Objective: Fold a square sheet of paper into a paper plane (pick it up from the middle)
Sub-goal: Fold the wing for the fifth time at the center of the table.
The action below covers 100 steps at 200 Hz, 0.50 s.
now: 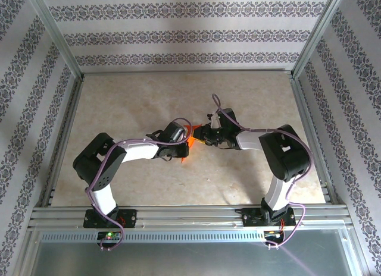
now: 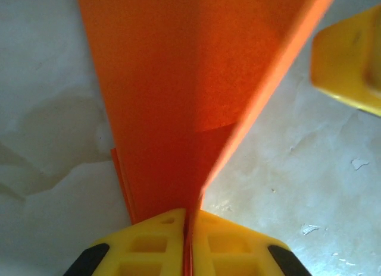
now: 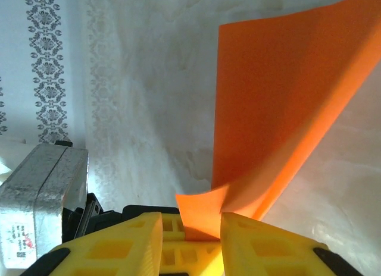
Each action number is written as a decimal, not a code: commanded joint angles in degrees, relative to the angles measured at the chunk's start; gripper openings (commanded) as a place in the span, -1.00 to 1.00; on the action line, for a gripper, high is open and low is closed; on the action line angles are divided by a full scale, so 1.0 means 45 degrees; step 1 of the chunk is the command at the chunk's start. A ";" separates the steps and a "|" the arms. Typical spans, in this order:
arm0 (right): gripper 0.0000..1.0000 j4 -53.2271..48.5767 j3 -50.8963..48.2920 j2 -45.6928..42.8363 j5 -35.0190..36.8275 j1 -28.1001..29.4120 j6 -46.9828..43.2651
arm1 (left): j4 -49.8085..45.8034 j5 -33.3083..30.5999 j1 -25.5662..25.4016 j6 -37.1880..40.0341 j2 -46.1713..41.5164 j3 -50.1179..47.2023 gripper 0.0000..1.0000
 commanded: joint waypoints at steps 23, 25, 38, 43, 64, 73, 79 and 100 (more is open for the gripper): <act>-0.39 0.0827 0.0643 0.0806 -0.0799 0.0280 -0.0206 | 0.0216 0.0990 0.0224 -0.0501 0.0502 -0.0030 -0.76; -0.39 0.0827 0.0665 0.0829 -0.0820 0.0287 -0.0208 | 0.0220 0.1011 0.0216 -0.0507 0.0505 -0.0032 -0.76; -0.39 0.0827 0.0755 0.1001 -0.0886 0.0319 -0.0222 | 0.0228 0.1097 0.0269 -0.0533 0.0549 -0.0041 -0.75; -0.39 0.0827 0.0774 0.1029 -0.0886 0.0329 -0.0219 | 0.0226 0.1108 0.0283 -0.0535 0.0571 -0.0039 -0.75; -0.39 0.0798 0.0825 0.1240 -0.0847 0.0329 -0.0226 | 0.0356 0.1219 0.0340 -0.0586 0.0577 -0.0171 -0.72; -0.38 0.0788 0.0852 0.1324 -0.0847 0.0330 -0.0211 | 0.0443 0.1273 0.0358 -0.0628 0.0572 -0.0223 -0.70; -0.38 0.0788 0.0854 0.1381 -0.0842 0.0348 -0.0216 | 0.0497 0.1317 0.0382 -0.0652 0.0569 -0.0253 -0.69; -0.37 0.0695 0.0947 0.1552 -0.0848 0.0378 -0.0219 | 0.0533 0.1397 0.0433 -0.0672 0.0571 -0.0293 -0.69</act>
